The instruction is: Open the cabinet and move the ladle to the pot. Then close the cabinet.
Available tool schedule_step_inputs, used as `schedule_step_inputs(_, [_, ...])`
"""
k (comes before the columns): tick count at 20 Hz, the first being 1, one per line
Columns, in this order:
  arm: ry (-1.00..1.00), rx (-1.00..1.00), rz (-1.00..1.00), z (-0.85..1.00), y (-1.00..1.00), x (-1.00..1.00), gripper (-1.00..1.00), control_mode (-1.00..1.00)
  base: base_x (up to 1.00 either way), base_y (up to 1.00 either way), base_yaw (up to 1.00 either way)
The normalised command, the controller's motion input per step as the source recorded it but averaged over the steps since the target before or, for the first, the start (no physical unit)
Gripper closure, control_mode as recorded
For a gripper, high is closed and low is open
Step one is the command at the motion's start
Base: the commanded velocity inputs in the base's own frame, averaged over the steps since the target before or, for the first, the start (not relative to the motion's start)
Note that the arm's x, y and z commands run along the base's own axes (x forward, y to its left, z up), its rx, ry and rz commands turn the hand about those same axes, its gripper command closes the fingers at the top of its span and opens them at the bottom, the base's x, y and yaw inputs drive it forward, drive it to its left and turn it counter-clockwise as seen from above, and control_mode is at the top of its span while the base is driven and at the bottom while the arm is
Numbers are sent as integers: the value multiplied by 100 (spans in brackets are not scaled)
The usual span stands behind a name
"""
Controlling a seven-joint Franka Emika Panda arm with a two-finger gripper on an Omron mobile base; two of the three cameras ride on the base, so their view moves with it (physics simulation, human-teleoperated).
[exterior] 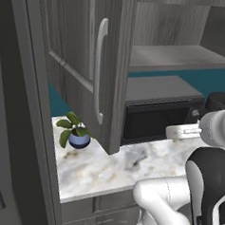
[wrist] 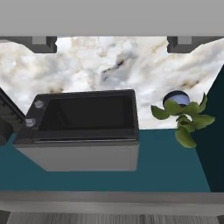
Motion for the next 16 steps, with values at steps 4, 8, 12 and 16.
schedule_step_inputs(4, [1, 0, 0, 0, 0, 1, -100, -100, 4, 0, 0])
schedule_step_inputs(8, [0, 0, 0, 5, 0, -2, -100, -100, 0, 0, 0])
schedule_step_inputs(12, [-4, 0, 0, 13, -13, -14, -100, -100, 0, 0, 0])
schedule_step_inputs(16, [-5, 0, 0, 4, -9, -8, -100, -100, 0, 0, 0])
